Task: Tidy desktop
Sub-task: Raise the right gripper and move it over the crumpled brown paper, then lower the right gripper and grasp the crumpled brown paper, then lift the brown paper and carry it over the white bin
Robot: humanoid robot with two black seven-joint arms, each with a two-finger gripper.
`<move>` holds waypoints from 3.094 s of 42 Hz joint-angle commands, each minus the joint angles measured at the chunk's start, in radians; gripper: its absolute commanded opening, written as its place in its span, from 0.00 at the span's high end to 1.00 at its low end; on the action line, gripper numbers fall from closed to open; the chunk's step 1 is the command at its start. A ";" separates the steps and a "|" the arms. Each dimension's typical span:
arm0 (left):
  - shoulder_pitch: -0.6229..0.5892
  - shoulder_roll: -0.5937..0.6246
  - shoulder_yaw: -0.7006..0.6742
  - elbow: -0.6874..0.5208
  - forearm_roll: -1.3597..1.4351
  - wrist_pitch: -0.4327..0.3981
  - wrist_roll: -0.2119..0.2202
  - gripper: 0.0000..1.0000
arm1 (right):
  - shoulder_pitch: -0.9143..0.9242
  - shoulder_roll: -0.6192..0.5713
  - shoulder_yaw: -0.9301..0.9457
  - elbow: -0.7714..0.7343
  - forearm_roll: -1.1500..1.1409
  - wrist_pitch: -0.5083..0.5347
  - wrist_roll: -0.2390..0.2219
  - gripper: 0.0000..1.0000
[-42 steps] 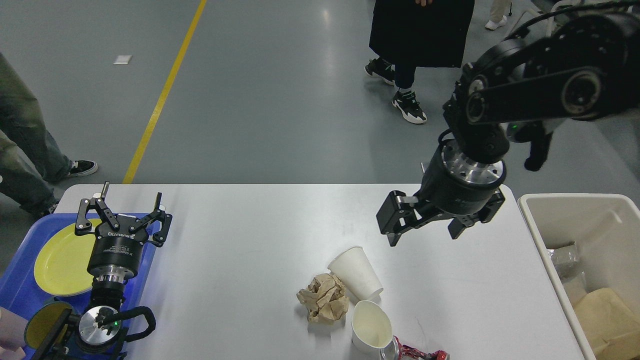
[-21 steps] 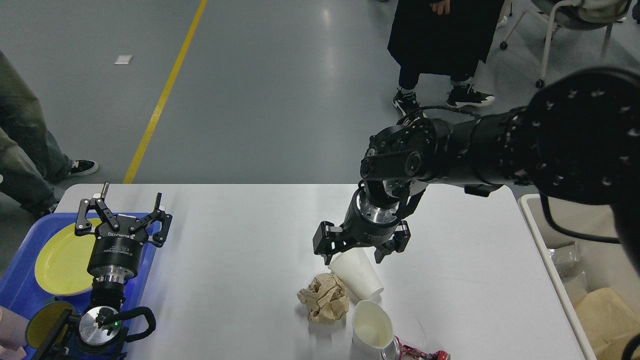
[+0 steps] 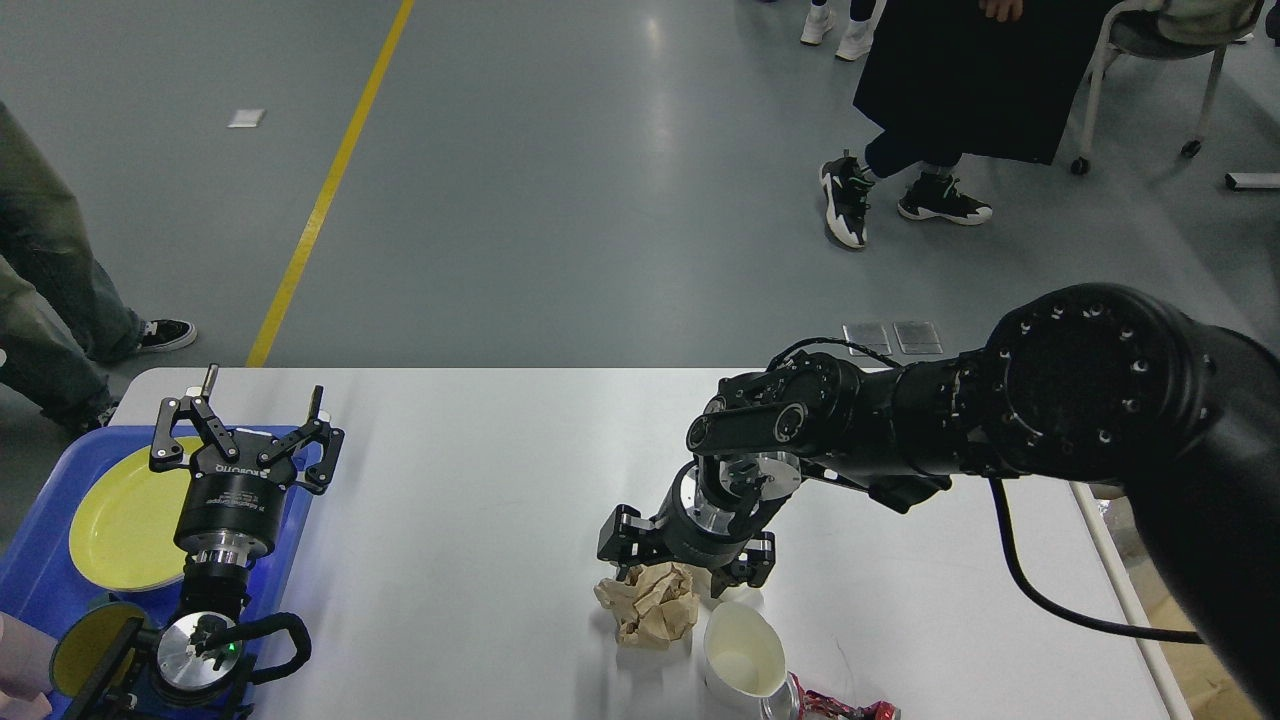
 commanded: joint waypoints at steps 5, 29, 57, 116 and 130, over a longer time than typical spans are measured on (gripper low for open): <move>0.000 0.000 0.000 0.000 0.000 0.000 0.000 0.04 | -0.085 -0.001 0.015 -0.067 -0.011 -0.054 0.000 0.00; 0.000 0.000 0.000 0.000 0.000 -0.001 0.000 0.04 | -0.186 -0.010 0.074 -0.113 -0.037 -0.115 0.006 0.00; 0.000 0.001 0.000 0.000 0.000 -0.001 -0.002 0.04 | -0.312 -0.013 0.104 -0.191 -0.037 -0.224 0.011 0.00; 0.000 0.000 0.000 0.000 0.000 -0.001 0.000 0.04 | 0.068 -0.211 0.049 0.051 -0.018 0.046 0.011 1.00; 0.000 0.001 0.000 0.000 0.000 0.000 0.000 0.04 | 0.510 -0.335 -0.136 0.404 -0.034 0.193 0.027 1.00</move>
